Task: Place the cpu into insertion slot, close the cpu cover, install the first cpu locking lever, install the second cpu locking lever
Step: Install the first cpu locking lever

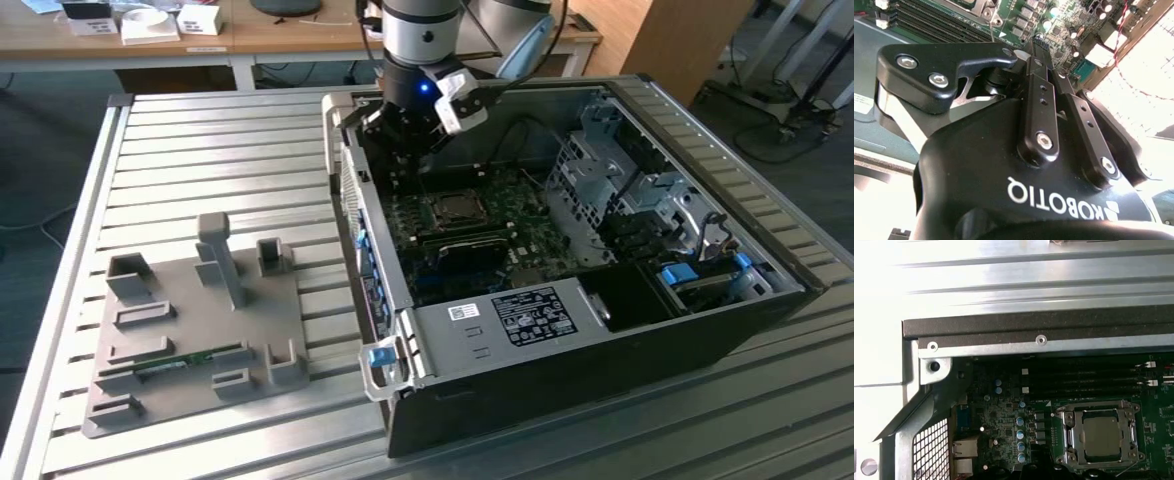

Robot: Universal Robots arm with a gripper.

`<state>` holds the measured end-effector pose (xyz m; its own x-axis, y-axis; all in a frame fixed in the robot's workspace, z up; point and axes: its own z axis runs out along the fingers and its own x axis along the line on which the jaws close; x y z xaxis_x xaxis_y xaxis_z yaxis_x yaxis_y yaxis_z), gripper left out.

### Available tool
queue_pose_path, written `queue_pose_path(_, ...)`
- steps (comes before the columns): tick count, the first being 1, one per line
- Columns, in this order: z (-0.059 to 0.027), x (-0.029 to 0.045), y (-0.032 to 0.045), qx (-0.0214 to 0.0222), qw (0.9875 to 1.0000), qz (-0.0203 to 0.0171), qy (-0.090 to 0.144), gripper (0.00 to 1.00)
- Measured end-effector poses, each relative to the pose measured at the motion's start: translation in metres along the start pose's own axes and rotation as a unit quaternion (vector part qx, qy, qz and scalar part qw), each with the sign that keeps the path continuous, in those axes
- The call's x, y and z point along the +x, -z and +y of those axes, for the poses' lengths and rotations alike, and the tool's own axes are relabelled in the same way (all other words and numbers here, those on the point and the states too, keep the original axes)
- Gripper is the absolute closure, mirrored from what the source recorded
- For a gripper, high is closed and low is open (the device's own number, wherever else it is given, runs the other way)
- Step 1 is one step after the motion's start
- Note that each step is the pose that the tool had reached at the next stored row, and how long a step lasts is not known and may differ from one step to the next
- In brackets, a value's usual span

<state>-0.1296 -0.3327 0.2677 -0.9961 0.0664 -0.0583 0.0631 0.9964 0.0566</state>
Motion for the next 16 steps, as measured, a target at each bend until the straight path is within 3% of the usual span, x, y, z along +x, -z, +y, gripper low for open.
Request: queue_pose_path(16, 0.0114, 0.0011, -0.0052, -0.0043, 1.0000, 0.0003, 0.000, 0.90)
